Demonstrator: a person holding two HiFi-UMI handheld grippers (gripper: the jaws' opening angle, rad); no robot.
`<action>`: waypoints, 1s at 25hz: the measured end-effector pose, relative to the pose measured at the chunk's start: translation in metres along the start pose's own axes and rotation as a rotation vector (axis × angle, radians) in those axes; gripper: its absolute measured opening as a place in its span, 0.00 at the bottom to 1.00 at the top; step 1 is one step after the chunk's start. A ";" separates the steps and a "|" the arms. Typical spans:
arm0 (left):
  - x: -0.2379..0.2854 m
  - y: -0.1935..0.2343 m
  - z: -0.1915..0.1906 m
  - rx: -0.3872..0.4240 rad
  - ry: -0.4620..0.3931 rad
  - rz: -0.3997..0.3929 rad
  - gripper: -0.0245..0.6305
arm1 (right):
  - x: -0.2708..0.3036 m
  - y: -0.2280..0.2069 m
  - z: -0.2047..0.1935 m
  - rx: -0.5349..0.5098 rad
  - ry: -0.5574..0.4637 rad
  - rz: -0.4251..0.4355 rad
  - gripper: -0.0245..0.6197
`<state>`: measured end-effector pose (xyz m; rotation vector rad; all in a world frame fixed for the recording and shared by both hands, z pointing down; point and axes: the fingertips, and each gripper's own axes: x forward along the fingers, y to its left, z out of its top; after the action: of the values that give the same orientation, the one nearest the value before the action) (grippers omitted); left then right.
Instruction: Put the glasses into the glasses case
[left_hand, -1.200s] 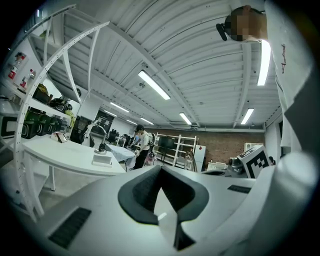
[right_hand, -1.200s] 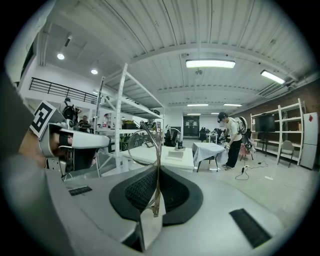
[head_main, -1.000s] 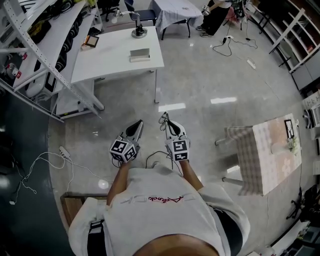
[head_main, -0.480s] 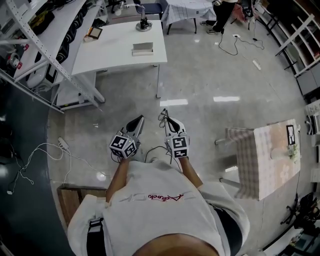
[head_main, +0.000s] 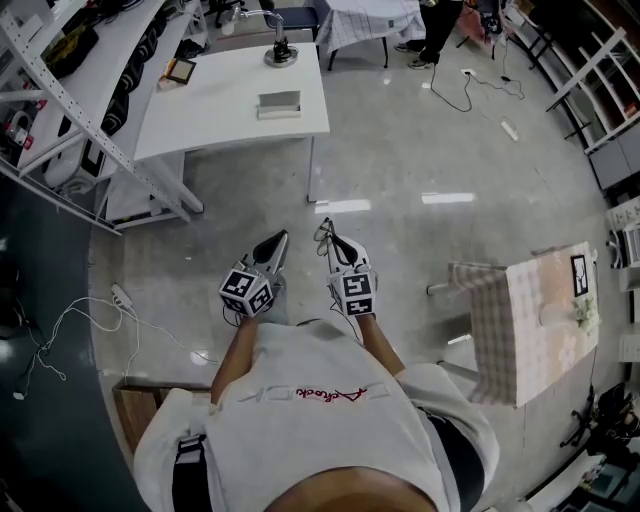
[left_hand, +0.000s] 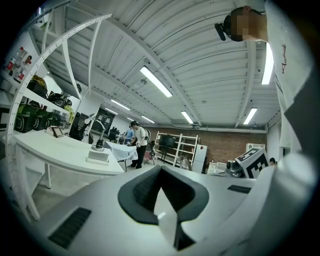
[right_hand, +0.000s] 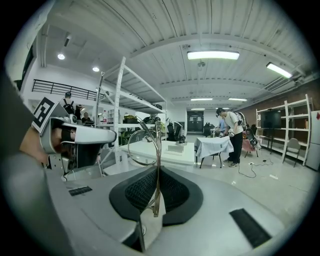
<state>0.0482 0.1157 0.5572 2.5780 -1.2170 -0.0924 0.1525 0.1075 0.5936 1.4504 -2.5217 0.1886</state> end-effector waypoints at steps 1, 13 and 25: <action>0.005 0.004 0.000 -0.002 0.002 -0.004 0.08 | 0.005 -0.003 -0.001 0.000 0.005 -0.003 0.06; 0.075 0.086 0.023 -0.030 0.011 -0.043 0.07 | 0.105 -0.034 0.023 -0.012 0.030 -0.030 0.06; 0.136 0.193 0.072 -0.036 0.012 -0.070 0.07 | 0.222 -0.050 0.067 -0.014 0.051 -0.057 0.06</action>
<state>-0.0209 -0.1213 0.5522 2.5866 -1.1106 -0.1117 0.0794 -0.1175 0.5864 1.4906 -2.4332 0.1957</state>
